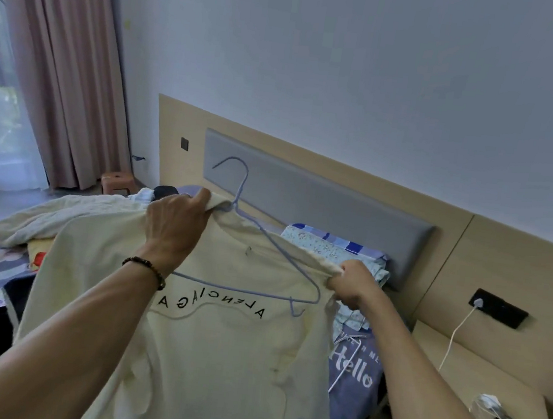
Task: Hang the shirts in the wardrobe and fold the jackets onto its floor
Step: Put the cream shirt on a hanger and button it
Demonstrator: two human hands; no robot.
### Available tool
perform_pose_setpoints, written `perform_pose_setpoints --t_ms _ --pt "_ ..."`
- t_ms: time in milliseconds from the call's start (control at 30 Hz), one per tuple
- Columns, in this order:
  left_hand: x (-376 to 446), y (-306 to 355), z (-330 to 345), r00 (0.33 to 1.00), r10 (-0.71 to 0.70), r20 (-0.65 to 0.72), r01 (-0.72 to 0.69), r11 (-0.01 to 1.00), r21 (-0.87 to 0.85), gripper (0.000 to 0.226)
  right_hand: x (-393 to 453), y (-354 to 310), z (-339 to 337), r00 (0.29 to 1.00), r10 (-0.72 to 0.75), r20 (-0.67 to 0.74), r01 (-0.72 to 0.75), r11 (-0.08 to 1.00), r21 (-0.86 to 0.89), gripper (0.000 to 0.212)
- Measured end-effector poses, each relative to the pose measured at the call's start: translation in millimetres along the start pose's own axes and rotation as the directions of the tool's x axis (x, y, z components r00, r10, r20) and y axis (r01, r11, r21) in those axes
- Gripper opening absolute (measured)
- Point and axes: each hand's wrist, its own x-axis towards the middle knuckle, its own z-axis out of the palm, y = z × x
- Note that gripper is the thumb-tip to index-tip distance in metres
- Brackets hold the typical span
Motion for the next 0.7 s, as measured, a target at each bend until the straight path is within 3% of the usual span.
perform_pose_setpoints --t_ms 67,100,167,233,300,367,433,533,600,667,700 --pt "-3 2 -1 0.999 -0.031 -0.019 0.031 0.999 -0.034 0.028 -14 -18 -9 0.989 -0.072 0.126 0.005 0.883 0.47 0.022" --pt "-3 5 -1 0.999 -0.041 -0.023 0.04 0.998 -0.045 0.027 -22 -30 -10 0.981 -0.162 0.11 0.063 0.793 0.606 0.036" --pt "-1 17 1 0.998 -0.055 -0.006 0.054 0.995 -0.079 0.025 -37 -55 -4 0.941 -0.337 0.039 0.214 0.679 0.702 0.05" --pt "2 28 3 0.998 -0.065 0.016 0.066 0.988 -0.139 0.02 -47 -76 3 0.893 -0.449 0.034 0.31 0.669 0.676 0.044" --pt "7 33 3 0.996 -0.085 0.022 0.087 0.978 -0.188 0.017 -49 -84 6 0.875 -0.482 0.053 0.406 0.789 0.461 0.036" --pt "12 32 2 0.995 -0.097 0.005 0.096 0.972 -0.213 0.018 -48 -84 5 0.86 -0.51 0.036 0.499 0.853 0.155 0.045" --pt "15 28 0 0.994 -0.107 -0.017 0.1 0.969 -0.228 0.019 -44 -83 5 0.835 -0.549 -0.023 0.542 0.829 -0.136 0.045" --pt "15 25 0 0.997 -0.067 -0.034 0.056 0.967 -0.247 0.019 -41 -78 7 0.732 -0.666 -0.143 0.508 0.674 -0.536 0.019" --pt "14 23 2 0.997 -0.043 -0.058 0.026 0.965 -0.262 0.018 -34 -70 10 0.642 -0.734 -0.22 0.452 0.594 -0.665 0.009" --pt "14 20 4 0.996 -0.039 -0.082 0.015 0.959 -0.282 0.018 -26 -66 11 0.546 -0.772 -0.325 0.402 0.582 -0.707 0.01" --pt "13 20 5 0.995 -0.035 -0.092 0.006 0.955 -0.297 0.021 -25 -67 10 0.557 -0.76 -0.333 0.419 0.604 -0.677 0.009"
